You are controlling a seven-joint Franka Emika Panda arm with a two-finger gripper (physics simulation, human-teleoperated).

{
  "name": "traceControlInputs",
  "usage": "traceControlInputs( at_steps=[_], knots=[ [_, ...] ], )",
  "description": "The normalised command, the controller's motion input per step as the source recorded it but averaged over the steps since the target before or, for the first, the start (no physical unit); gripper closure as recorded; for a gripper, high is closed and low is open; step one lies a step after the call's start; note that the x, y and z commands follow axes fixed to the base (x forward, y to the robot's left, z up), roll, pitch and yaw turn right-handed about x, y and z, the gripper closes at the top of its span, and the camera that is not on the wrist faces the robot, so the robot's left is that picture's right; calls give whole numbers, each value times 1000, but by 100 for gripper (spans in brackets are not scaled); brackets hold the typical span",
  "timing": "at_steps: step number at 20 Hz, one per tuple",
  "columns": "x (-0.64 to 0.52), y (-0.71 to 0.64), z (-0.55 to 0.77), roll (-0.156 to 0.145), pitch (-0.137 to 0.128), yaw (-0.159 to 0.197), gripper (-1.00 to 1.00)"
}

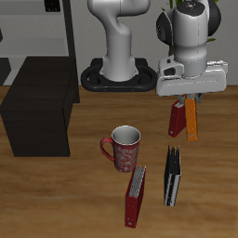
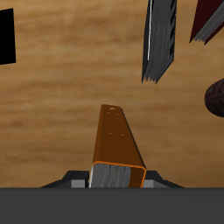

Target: Place the orange book flat on top of the shelf and place the left red book flat on top of the shelf

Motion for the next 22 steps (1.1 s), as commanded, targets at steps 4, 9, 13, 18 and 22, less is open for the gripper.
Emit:
traceControlInputs(
  at_steps=[4, 9, 13, 18, 22],
  knots=[
    [-288, -41, 587, -1, -70, 13, 100],
    [-177, -176, 398, -48, -13, 6, 100],
    [-382, -190, 601, -49, -41, 37, 100],
    [-397, -157, 558, -43, -46, 16, 100],
    [-328, -186, 352, -68, -35, 30, 100]
  ],
)
